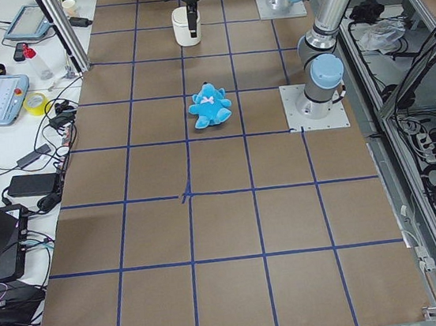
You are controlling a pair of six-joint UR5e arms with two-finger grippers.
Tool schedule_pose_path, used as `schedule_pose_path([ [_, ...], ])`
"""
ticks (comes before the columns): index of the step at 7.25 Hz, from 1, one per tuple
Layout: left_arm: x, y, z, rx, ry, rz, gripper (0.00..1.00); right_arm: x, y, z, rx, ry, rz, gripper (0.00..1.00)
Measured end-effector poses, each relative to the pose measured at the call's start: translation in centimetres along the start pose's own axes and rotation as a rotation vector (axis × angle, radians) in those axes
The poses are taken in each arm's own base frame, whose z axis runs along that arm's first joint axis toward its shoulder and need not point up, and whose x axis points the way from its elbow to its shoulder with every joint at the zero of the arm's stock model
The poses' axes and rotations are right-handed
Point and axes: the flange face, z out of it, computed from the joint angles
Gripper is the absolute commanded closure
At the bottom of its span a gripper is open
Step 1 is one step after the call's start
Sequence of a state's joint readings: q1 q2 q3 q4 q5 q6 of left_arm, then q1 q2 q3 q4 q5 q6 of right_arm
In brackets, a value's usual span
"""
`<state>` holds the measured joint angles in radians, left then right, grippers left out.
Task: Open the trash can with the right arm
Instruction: 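Lower the right gripper onto the white trash can lid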
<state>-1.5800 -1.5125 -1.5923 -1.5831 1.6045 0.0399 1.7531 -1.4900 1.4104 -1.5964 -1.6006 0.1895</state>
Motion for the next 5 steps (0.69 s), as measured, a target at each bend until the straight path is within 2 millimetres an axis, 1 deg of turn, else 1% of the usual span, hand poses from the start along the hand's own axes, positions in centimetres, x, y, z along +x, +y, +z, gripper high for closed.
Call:
schedule_pose_path([
  [1, 0.0, 0.0, 0.0, 0.000, 0.000, 0.000, 0.00, -0.2, -0.1, 0.6, -0.011, -0.009, 0.001, 1.00],
  [2, 0.0, 0.0, 0.0, 0.000, 0.000, 0.000, 0.00, -0.4, -0.3, 1.8, -0.036, -0.020, 0.000, 1.00],
  [3, 0.0, 0.0, 0.0, 0.000, 0.000, -0.001, 0.00, -0.6, -0.5, 3.8, -0.069, -0.022, -0.002, 1.00],
  [4, 0.0, 0.0, 0.0, 0.000, 0.000, -0.001, 0.00, -0.8, -0.6, 6.6, -0.095, -0.021, -0.003, 1.00],
  [5, 0.0, 0.0, 0.0, 0.000, 0.000, -0.001, 0.00, -0.8, -0.6, 10.1, -0.114, -0.014, -0.004, 1.00],
])
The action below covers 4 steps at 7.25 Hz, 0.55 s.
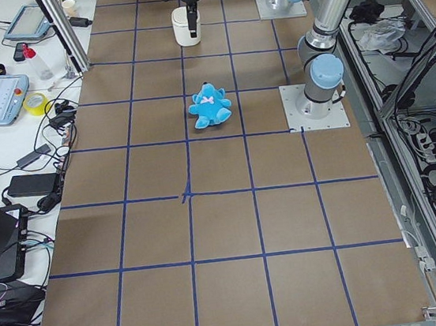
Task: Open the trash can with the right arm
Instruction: 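Lower the right gripper onto the white trash can lid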
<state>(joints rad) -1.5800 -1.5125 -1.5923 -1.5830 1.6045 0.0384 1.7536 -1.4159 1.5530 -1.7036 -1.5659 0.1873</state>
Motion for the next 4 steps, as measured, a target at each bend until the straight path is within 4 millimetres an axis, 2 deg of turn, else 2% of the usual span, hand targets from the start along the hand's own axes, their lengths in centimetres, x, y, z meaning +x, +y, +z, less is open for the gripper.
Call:
schedule_pose_path([
  [2, 0.0, 0.0, 0.0, 0.000, 0.000, 0.000, 0.00, 0.3, 0.1, 6.5, -0.027, 0.018, 0.001, 1.00],
  [4, 0.0, 0.0, 0.0, 0.000, 0.000, 0.001, 0.00, 0.4, 0.7, 10.1, -0.021, 0.017, 0.000, 1.00],
])
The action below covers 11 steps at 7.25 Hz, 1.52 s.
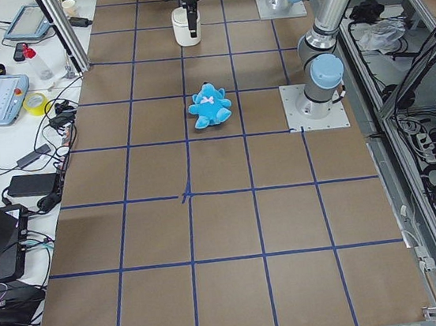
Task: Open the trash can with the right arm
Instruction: 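Press the right gripper down on the lid to pop it open, then raise the right gripper away from the opened trash can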
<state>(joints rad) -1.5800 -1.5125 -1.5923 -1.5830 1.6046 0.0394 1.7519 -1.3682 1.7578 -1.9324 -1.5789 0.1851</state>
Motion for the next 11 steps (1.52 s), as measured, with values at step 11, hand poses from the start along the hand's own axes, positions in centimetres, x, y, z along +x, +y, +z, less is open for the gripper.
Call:
schedule_pose_path([
  [11, 0.0, 0.0, 0.0, 0.000, 0.000, 0.000, 0.00, 0.1, -0.3, 1.3, 0.022, -0.009, 0.005, 1.00],
])
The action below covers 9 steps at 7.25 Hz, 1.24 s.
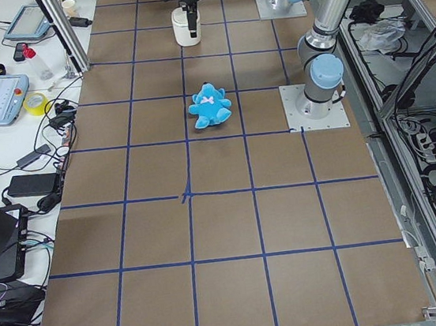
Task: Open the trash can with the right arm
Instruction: 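Raise the right gripper away from the opened trash can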
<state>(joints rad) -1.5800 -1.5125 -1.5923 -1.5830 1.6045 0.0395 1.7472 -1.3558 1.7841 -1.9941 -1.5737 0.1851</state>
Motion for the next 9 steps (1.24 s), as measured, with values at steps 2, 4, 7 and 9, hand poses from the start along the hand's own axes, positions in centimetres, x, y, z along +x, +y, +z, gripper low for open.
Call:
schedule_pose_path([
  [2, 0.0, 0.0, 0.0, 0.000, 0.000, -0.001, 0.00, 0.0, 0.1, 0.5, -0.002, -0.004, 0.001, 1.00],
  [4, 0.0, 0.0, 0.0, 0.000, 0.000, 0.000, 0.00, 0.0, 0.3, 0.8, -0.011, -0.004, -0.001, 0.53],
  [7, 0.0, 0.0, 0.0, 0.000, 0.000, 0.000, 0.00, 0.4, -0.2, -8.3, 0.109, -0.012, 0.005, 0.00],
  [9, 0.0, 0.0, 0.0, 0.000, 0.000, -0.001, 0.00, 0.8, 0.4, -17.8, 0.155, -0.018, 0.007, 0.00],
])
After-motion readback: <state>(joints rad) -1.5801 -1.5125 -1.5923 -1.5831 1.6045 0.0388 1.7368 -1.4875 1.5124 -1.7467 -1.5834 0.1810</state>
